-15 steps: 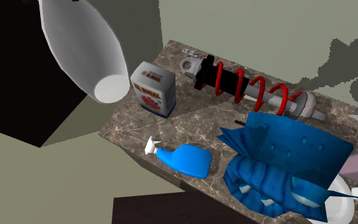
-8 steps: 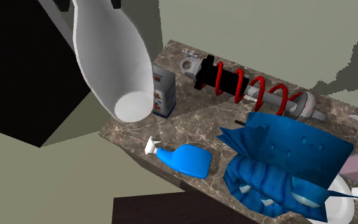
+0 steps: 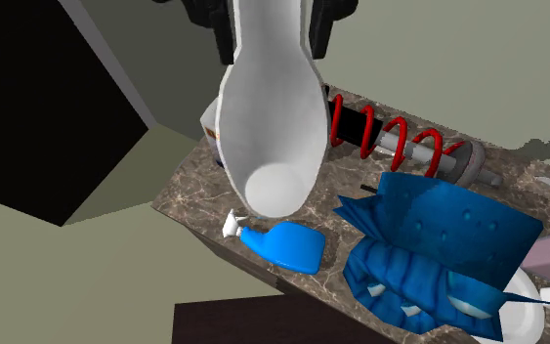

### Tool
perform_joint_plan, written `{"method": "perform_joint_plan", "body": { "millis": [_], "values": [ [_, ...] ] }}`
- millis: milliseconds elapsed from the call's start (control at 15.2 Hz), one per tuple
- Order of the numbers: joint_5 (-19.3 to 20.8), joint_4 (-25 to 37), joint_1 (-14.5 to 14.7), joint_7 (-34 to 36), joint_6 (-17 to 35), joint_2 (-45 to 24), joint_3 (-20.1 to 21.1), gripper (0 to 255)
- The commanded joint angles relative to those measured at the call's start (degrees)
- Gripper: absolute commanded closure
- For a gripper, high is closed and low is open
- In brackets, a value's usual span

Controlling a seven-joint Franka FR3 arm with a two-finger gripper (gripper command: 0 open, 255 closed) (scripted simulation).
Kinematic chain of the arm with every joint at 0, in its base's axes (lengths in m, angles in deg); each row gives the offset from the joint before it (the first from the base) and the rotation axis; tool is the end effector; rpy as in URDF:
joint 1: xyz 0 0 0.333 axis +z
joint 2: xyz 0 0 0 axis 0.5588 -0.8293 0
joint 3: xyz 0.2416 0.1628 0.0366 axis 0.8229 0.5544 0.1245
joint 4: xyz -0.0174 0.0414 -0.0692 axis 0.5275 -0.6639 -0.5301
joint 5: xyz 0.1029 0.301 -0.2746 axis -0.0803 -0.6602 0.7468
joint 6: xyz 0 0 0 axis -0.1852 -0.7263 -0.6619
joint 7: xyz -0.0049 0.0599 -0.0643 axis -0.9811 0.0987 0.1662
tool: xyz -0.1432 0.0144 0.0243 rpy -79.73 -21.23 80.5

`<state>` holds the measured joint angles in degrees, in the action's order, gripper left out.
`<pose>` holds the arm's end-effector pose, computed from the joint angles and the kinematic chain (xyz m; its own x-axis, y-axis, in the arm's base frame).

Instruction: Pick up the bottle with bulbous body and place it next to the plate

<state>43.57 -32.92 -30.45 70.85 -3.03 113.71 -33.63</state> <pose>0.3921 0.0094 0.6971 0.9929 0.0111 0.1186 0.0112 -0.9999 0.0001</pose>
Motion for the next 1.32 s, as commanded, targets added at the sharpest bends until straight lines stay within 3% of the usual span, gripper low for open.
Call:
{"method": "perform_joint_plan", "body": {
  "millis": [0, 594, 1254],
  "values": [
    [0.78, -1.77, -0.51, -2.36, -0.56, 2.37, -1.83, 255],
    [6.06, -5.07, -2.83, -13.53, -3.82, 9.59, -10.93, 255],
    [13.38, -2.74, -4.56, -26.96, -7.04, 12.57, -22.22, 255]
  ]
}}
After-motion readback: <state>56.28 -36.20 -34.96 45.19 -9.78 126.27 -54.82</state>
